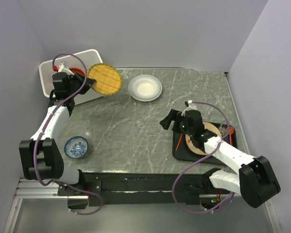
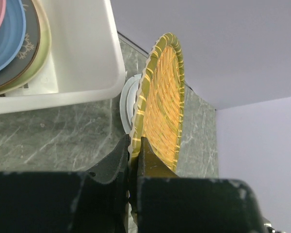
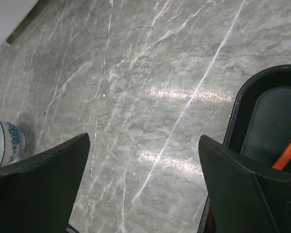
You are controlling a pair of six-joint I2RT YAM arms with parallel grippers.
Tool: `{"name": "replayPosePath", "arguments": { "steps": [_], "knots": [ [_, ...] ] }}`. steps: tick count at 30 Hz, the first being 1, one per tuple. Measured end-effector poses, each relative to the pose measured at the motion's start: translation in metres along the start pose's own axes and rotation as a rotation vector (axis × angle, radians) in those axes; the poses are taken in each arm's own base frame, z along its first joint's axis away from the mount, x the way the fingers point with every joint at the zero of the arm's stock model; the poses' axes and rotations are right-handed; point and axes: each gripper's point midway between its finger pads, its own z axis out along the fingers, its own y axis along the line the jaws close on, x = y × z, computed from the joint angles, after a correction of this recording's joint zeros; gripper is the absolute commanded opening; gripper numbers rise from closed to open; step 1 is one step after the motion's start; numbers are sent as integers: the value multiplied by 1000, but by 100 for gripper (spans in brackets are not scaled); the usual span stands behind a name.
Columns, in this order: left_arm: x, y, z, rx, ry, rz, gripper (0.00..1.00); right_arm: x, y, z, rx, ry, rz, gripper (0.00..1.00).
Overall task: Place the plates into the plastic bin on the countertop
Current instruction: Place the plate in the plastic bin.
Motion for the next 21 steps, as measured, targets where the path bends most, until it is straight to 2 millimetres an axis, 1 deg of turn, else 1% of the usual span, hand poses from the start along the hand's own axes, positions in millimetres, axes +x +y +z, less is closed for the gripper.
{"name": "replayPosePath", "arguments": {
  "steps": [3, 8, 13, 18, 21],
  "knots": [
    [-5, 7, 5, -20, -8, -24, 1, 0, 0, 0, 1, 0, -4, 100],
    [-19, 18, 10, -53, -44, -55, 1, 0, -1, 0, 1, 0, -10, 100],
    [-30, 29, 15, -72, -65, -84, 1, 0, -1, 0, 1, -1, -15, 100],
    [-39, 40, 14, -95, -82, -123, 1, 0, -1, 0, 1, 0, -18, 100],
    [-48, 47, 11, -110, -105, -149, 1, 1, -1, 1, 2, 3, -18, 100]
  ]
}}
